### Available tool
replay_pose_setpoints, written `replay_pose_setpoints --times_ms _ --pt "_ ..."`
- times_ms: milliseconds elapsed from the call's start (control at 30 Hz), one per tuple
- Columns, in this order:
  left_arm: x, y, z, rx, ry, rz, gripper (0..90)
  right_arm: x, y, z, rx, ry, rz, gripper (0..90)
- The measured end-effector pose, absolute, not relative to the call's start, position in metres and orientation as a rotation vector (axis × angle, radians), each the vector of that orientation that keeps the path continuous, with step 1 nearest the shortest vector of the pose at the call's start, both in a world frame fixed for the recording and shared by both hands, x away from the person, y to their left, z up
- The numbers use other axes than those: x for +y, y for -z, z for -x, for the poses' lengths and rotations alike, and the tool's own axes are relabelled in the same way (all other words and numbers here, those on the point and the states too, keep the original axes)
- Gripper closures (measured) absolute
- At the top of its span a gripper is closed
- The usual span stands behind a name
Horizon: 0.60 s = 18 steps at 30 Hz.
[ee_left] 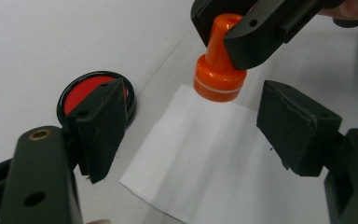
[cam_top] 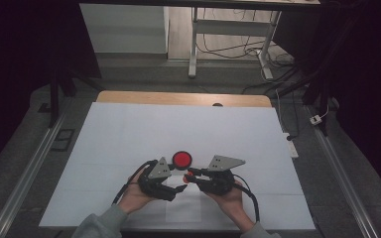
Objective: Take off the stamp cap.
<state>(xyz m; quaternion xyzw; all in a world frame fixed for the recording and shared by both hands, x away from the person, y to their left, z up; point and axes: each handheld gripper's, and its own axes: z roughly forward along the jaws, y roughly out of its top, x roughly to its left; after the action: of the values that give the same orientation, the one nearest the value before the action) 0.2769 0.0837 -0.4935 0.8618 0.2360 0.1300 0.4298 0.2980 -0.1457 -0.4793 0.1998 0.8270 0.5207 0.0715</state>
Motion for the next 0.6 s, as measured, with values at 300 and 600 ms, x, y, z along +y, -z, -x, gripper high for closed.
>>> replay_pose_setpoints --times_ms 300,600 --pt "0.077 0.496 -0.276 0.571 -0.317 -2.161 25.9 -0.145 0.480 -0.298 2.488 -1.588 -0.602 71.9" --pt "0.072 0.497 -0.275 0.567 -0.335 -2.168 29.4 -0.145 0.479 -0.297 2.481 -1.592 -0.601 71.9"
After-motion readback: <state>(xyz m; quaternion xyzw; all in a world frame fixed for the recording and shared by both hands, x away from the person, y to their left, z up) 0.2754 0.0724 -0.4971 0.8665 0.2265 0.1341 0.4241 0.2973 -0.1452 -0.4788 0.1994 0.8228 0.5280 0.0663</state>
